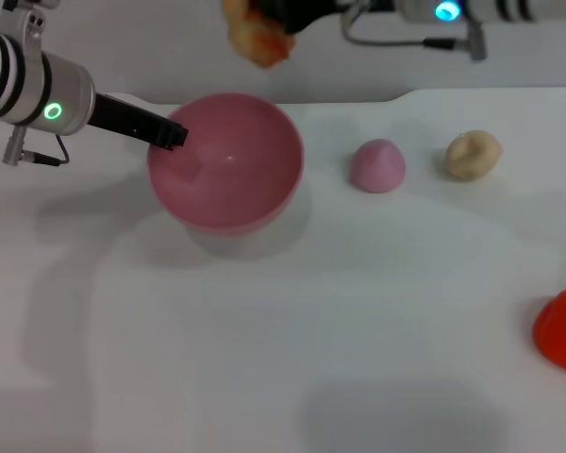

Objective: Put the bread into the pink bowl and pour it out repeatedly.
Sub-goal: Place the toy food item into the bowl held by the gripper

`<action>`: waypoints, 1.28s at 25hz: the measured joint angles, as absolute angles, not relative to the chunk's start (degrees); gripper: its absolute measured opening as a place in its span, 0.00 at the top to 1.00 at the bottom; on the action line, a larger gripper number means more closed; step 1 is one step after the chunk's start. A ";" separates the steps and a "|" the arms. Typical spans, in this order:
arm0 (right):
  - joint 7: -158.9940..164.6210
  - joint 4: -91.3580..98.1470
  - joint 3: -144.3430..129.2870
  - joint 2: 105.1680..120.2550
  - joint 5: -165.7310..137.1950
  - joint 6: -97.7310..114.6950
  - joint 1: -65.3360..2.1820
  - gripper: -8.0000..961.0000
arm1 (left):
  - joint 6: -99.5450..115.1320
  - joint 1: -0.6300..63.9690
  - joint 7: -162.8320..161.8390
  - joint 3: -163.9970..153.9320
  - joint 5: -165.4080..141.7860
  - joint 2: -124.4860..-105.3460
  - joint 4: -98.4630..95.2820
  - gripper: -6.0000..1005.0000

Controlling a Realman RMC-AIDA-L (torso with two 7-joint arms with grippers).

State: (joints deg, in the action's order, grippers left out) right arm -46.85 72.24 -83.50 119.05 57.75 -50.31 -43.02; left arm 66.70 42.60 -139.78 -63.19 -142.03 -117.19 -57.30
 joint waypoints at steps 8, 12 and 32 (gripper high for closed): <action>-47.05 66.93 -93.36 119.09 61.53 -43.52 -42.87 0.84 | 66.59 42.63 -139.97 -63.18 -142.03 -117.31 -56.72 0.95; -47.03 66.50 -98.32 119.22 61.74 -42.46 -42.66 0.84 | 66.54 42.62 -140.00 -63.18 -142.03 -117.34 -56.69 0.95; -46.60 67.09 -101.51 119.22 61.88 -41.38 -41.40 0.65 | 65.84 42.10 -140.37 -63.18 -142.19 -116.96 -56.00 0.95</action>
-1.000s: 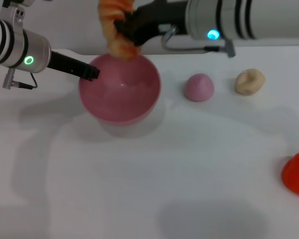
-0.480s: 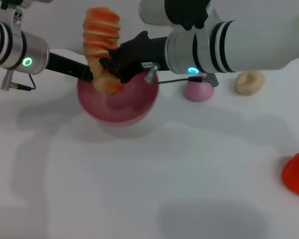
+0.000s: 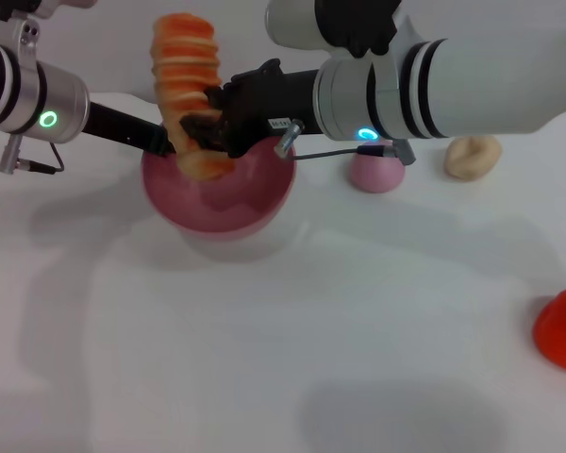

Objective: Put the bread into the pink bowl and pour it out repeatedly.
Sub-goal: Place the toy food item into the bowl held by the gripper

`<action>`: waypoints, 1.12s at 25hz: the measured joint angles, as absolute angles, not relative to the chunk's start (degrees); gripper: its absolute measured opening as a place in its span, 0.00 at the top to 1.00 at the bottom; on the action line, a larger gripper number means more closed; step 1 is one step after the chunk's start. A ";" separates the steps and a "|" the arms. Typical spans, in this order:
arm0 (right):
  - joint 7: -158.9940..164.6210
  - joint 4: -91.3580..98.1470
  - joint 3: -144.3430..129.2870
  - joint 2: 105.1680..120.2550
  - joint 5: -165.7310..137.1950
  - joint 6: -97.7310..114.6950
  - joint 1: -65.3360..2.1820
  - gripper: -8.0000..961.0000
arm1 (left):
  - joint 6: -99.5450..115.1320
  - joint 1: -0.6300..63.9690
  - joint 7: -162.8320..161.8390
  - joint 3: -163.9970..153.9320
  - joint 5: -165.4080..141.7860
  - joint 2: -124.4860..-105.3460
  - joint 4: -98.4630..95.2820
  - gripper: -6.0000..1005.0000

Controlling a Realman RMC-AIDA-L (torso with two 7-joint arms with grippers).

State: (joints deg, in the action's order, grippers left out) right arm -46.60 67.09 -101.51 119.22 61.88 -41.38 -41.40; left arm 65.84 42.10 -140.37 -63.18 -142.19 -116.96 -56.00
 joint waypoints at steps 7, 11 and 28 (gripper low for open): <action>-46.90 67.66 -101.68 119.19 62.51 -41.56 -41.15 0.52 | 66.01 42.09 -140.37 -63.18 -142.34 -116.96 -55.86 0.95; -46.94 68.79 -102.48 119.29 62.95 -41.58 -40.20 0.47 | 65.67 41.98 -140.36 -63.00 -142.68 -116.81 -55.57 0.95; -47.02 77.07 -104.20 119.30 62.34 -41.79 -31.29 0.44 | 65.30 41.10 -140.30 -61.59 -142.96 -115.69 -55.19 0.95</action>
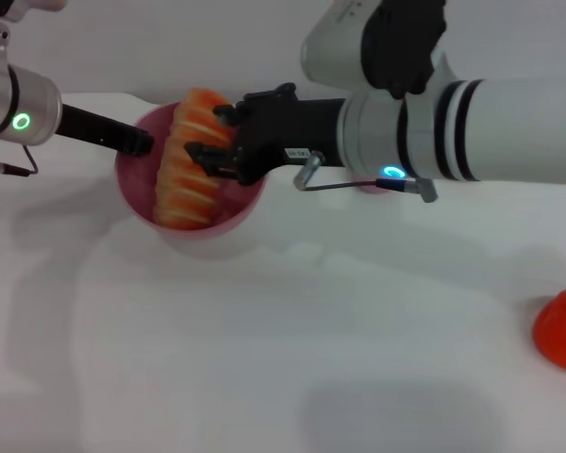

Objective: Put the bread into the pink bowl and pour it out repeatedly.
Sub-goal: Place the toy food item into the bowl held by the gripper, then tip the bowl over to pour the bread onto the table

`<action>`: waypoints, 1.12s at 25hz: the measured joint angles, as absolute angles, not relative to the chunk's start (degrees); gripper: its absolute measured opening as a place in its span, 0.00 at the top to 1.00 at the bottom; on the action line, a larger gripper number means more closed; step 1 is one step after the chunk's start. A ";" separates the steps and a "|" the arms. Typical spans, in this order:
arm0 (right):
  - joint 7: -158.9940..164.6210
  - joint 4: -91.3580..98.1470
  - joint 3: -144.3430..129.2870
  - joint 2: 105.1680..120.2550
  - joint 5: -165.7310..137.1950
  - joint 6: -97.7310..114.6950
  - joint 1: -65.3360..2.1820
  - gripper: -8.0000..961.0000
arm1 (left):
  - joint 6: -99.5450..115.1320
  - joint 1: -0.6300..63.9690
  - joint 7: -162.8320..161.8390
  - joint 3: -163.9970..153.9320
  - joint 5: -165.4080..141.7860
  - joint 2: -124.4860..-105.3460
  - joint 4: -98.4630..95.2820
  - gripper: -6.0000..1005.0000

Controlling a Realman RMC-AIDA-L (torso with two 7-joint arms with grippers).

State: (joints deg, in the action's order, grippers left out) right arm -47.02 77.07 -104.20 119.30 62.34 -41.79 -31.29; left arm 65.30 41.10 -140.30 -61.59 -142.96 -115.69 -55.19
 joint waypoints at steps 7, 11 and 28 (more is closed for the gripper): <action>-47.20 85.36 -103.65 119.55 53.31 -41.42 -26.83 0.44 | 65.69 41.04 -140.33 -61.74 -142.97 -115.68 -55.14 0.95; -49.08 92.56 -101.48 119.67 49.71 -37.82 -22.63 0.44 | 65.77 41.04 -140.34 -61.87 -142.97 -115.79 -55.08 0.95; -102.54 81.14 -92.68 119.68 114.79 -22.57 -15.09 0.43 | 65.56 40.98 -140.37 -62.40 -142.07 -117.96 -54.23 0.95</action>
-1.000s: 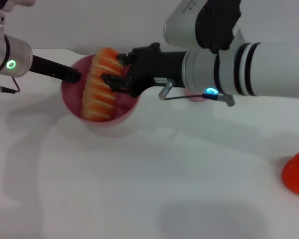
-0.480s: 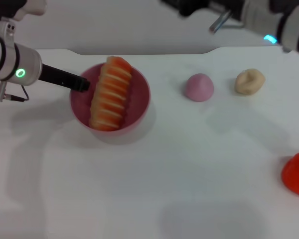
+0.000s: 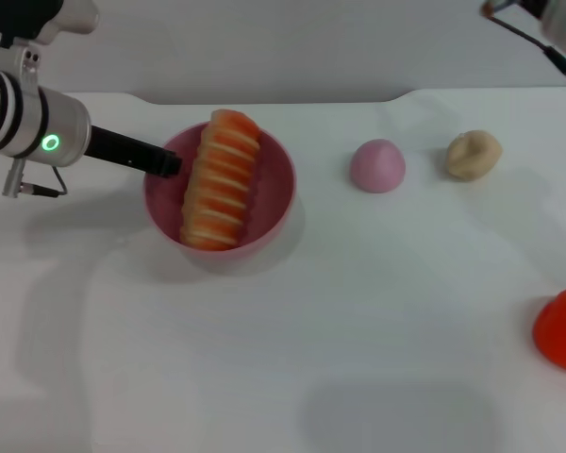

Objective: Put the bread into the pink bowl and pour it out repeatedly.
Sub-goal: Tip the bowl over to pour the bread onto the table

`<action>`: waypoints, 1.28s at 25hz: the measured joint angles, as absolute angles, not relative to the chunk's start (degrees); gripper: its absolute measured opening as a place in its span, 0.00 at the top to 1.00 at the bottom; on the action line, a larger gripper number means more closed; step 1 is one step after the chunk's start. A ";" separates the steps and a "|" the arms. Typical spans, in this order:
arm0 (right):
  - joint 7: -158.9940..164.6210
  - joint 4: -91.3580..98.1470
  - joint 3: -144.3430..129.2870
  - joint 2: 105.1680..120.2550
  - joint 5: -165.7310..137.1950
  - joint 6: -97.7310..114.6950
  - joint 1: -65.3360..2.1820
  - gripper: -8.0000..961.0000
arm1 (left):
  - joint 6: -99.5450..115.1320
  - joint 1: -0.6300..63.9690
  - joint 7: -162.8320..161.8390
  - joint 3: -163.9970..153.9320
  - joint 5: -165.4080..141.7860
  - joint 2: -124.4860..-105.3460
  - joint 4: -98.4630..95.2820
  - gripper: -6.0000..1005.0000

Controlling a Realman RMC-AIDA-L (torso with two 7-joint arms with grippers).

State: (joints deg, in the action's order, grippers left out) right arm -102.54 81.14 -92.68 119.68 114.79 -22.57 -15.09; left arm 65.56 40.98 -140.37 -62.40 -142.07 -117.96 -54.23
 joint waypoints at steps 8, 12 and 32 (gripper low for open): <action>-133.50 59.15 -82.27 119.12 148.29 -57.30 -15.35 0.42 | 64.48 41.61 -140.45 -63.07 -138.22 -118.03 -53.14 0.95; -138.53 55.65 -77.85 119.11 147.61 -60.21 -14.79 0.42 | 63.36 41.75 -140.05 -65.37 -135.82 -118.01 -53.06 0.95; -146.60 44.38 -52.36 119.13 145.32 -60.95 -17.05 0.41 | 31.78 40.34 -139.71 -98.03 -123.06 -118.61 -52.73 0.95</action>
State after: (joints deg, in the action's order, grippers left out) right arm -146.60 44.38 -52.37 119.13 145.32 -60.94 -17.05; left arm 31.78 40.34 -139.71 -98.03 -123.06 -118.61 -52.73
